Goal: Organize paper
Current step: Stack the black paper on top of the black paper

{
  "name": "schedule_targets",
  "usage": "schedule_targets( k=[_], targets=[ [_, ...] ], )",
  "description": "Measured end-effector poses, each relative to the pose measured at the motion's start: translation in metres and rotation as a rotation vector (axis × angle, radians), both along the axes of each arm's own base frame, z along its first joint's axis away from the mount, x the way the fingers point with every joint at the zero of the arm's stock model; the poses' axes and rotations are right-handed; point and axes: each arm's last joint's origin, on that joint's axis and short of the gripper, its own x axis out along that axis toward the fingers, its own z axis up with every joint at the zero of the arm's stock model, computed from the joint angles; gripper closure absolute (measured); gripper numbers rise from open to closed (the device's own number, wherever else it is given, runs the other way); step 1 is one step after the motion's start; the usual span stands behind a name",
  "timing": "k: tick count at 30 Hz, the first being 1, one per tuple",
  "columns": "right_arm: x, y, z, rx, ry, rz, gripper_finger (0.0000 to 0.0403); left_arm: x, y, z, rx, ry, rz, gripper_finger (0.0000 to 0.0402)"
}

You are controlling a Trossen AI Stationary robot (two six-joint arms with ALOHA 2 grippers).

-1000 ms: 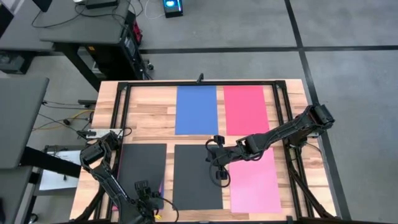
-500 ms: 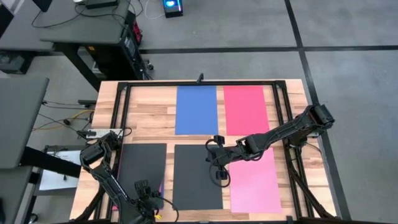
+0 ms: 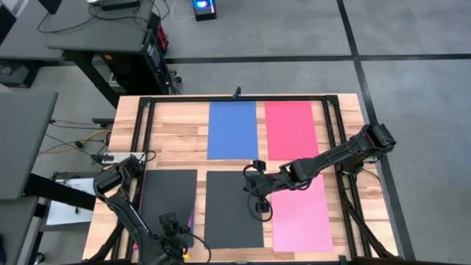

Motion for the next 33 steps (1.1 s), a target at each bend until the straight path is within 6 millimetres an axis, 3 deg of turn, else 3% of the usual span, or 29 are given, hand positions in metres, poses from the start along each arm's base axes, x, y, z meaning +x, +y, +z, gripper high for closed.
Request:
schedule_targets(
  k=[7, 16, 33],
  targets=[
    [0.000, 0.000, 0.000, 0.000, 0.000, 0.001, 0.0403, -0.001, 0.005, 0.014, 0.014, -0.097, 0.005, 0.0165],
    [0.000, 0.001, 0.000, 0.000, 0.000, 0.002, 0.0403, -0.006, 0.012, 0.000, 0.052, -0.078, 0.030, 0.0191],
    [0.000, 0.001, 0.000, 0.011, 0.001, -0.005, 0.0403, -0.005, 0.011, 0.001, 0.032, -0.082, 0.034, 0.0192]
  ],
)
